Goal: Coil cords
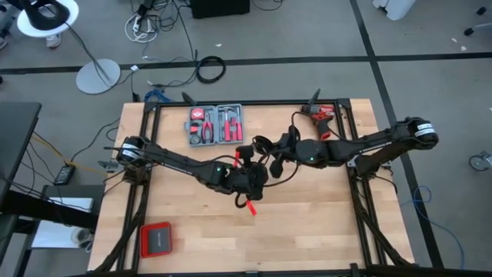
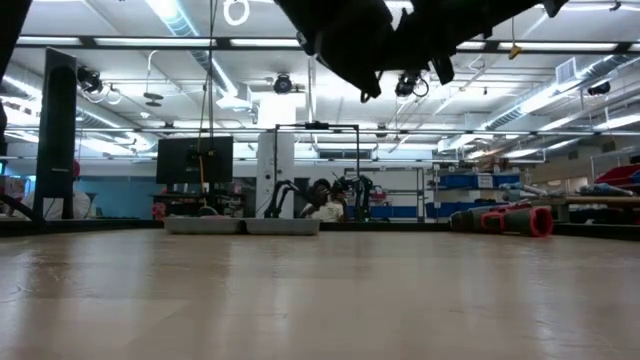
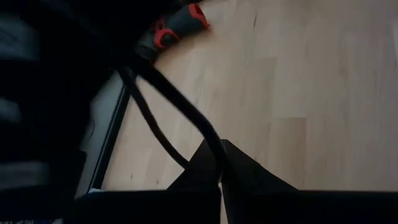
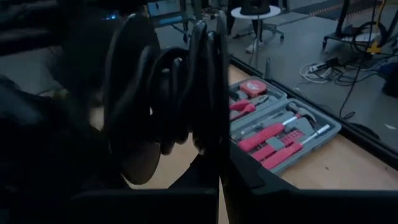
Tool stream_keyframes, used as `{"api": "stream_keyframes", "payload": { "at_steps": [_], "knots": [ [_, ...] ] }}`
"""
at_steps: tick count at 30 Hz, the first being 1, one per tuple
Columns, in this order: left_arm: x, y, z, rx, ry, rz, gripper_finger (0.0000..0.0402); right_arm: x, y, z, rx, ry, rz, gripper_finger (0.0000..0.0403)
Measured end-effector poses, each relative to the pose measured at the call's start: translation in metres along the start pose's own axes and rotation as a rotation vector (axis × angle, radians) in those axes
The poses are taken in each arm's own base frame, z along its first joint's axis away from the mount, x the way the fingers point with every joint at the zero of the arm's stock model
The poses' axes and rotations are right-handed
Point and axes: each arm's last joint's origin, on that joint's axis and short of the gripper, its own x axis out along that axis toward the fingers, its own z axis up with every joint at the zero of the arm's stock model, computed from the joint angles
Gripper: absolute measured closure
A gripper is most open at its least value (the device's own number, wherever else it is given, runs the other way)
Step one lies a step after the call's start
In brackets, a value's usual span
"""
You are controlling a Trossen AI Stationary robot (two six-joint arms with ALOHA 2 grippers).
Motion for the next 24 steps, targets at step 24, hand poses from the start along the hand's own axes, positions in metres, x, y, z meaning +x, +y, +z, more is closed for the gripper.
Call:
{"api": "stream_keyframes", "payload": {
  "at_steps": [24],
  "knots": [
    [0.008, -0.010, -0.034, -0.003, 0.147, 0.013, 0.0297, -0.015, 0.008, 0.006, 0.013, -0.029, 0.048, 0.0403]
  ]
}}
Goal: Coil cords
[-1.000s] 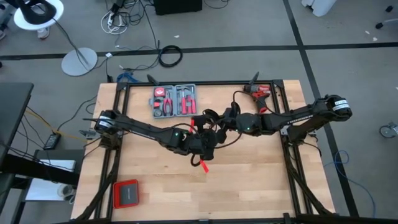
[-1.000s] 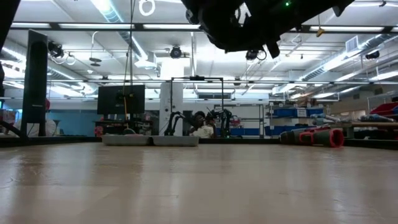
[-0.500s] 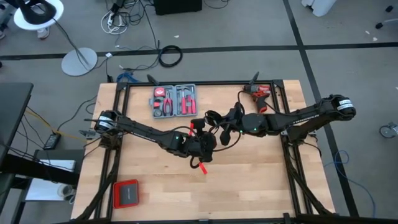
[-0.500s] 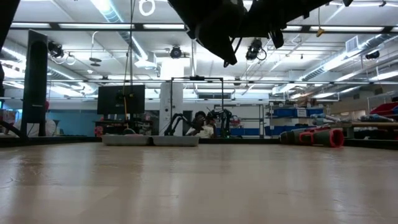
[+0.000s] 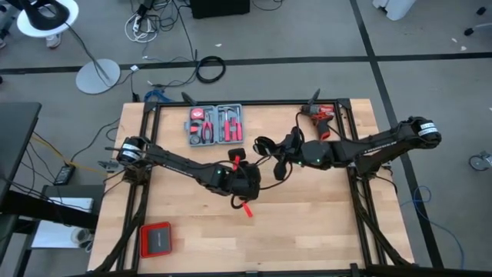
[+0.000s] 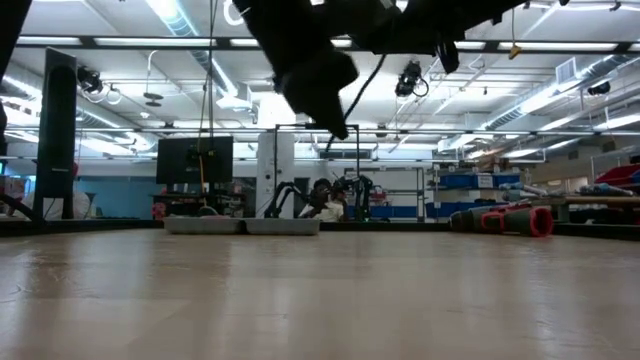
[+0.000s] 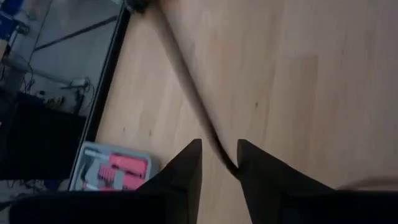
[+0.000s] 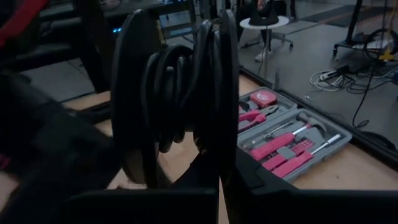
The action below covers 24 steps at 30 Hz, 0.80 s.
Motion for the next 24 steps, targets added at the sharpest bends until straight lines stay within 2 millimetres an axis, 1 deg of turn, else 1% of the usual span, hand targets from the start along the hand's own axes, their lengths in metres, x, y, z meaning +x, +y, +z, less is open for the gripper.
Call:
{"api": "stream_keyframes", "payload": {
  "at_steps": [6, 14, 17, 21, 24],
  "knots": [
    [-0.004, -0.008, -0.018, 0.032, 0.093, 0.005, 0.0296, -0.003, 0.003, -0.007, -0.002, 0.054, 0.002, 0.0403],
    [-0.006, -0.024, -0.035, -0.019, 0.103, 0.004, 0.0296, -0.005, 0.006, -0.011, 0.008, 0.082, 0.008, 0.0403],
    [-0.009, -0.035, -0.042, -0.041, 0.081, -0.016, 0.0296, -0.007, 0.007, -0.014, 0.000, 0.099, -0.013, 0.0403],
    [-0.015, -0.051, -0.047, -0.071, 0.006, -0.062, 0.0296, -0.010, 0.010, -0.017, -0.015, 0.106, -0.024, 0.0403],
    [-0.016, -0.063, -0.051, -0.109, -0.065, -0.098, 0.0296, -0.012, 0.013, -0.017, -0.020, 0.096, -0.037, 0.0403]
  ]
}}
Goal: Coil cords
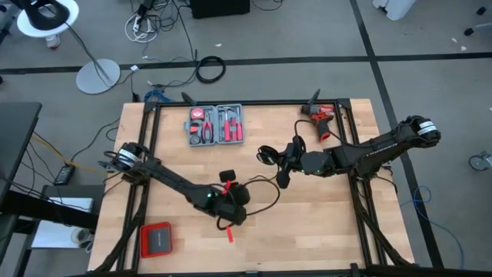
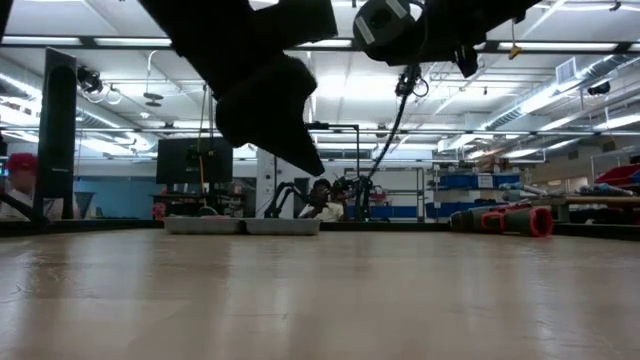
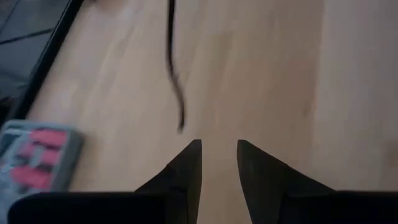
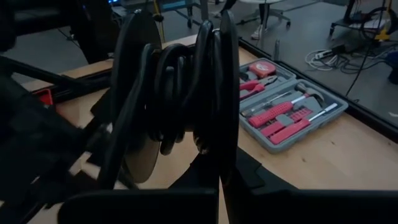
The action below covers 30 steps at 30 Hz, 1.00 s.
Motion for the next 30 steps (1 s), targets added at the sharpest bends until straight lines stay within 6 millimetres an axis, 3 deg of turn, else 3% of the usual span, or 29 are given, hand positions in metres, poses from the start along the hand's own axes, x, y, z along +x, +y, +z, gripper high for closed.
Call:
{"api": "stream_keyframes", "payload": {
  "at_steps": [12, 22, 30],
  "knots": [
    [0.014, -0.010, -0.017, -0.150, -0.203, -0.068, 0.0296, -0.001, 0.001, 0.000, 0.025, -0.009, -0.006, 0.0403],
    [0.030, 0.008, -0.006, -0.244, -0.272, -0.068, 0.0286, -0.001, 0.003, 0.003, 0.055, -0.035, 0.006, 0.0403],
    [0.043, 0.024, 0.004, -0.306, -0.299, -0.162, 0.0243, -0.002, 0.005, 0.008, 0.050, -0.081, 0.027, 0.0403]
  ]
}}
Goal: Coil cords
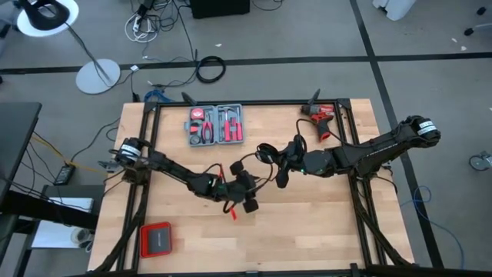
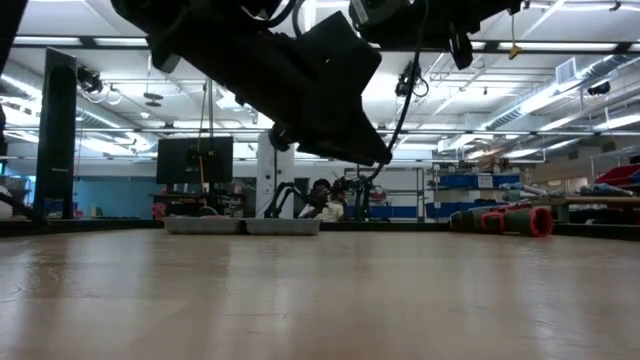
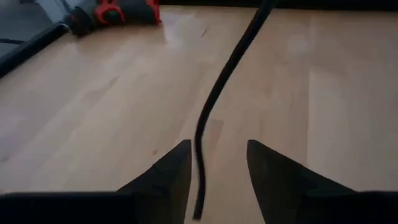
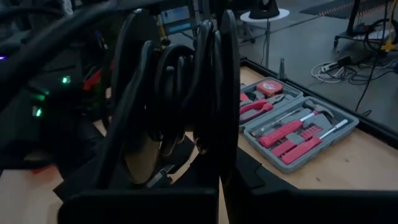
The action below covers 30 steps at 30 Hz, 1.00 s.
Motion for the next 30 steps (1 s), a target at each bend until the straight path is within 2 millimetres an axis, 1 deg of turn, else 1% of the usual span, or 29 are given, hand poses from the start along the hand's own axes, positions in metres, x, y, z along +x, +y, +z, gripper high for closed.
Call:
{"api": "stream_keyframes", "payload": {
  "at_steps": [4, 18, 20, 21, 23, 24, 27, 30],
  "knots": [
    [0.001, 0.001, 0.003, 0.006, -0.021, -0.024, 0.0232, 0.000, 0.000, 0.001, 0.002, -0.005, 0.002, 0.0403],
    [0.008, 0.012, 0.007, 0.031, -0.035, 0.023, 0.0237, 0.000, 0.002, 0.005, 0.033, -0.039, 0.021, 0.0403],
    [0.008, 0.013, 0.007, 0.034, -0.034, 0.040, 0.0259, 0.000, 0.002, 0.005, 0.033, -0.039, 0.021, 0.0403],
    [0.008, 0.013, 0.007, 0.037, -0.032, 0.043, 0.0281, 0.000, 0.002, 0.005, 0.034, -0.039, 0.021, 0.0403],
    [0.008, 0.013, 0.007, 0.039, -0.027, 0.034, 0.0348, 0.000, 0.002, 0.005, 0.033, -0.039, 0.021, 0.0403],
    [0.009, 0.013, 0.006, 0.039, -0.025, 0.026, 0.0374, 0.000, 0.002, 0.005, 0.033, -0.039, 0.021, 0.0403],
    [0.009, 0.013, 0.007, 0.035, -0.023, 0.016, 0.0393, 0.000, 0.002, 0.005, 0.032, -0.038, 0.021, 0.0403],
    [0.009, 0.013, 0.007, 0.031, -0.023, 0.015, 0.0397, 0.000, 0.002, 0.004, 0.031, -0.036, 0.021, 0.0403]
  ]
}}
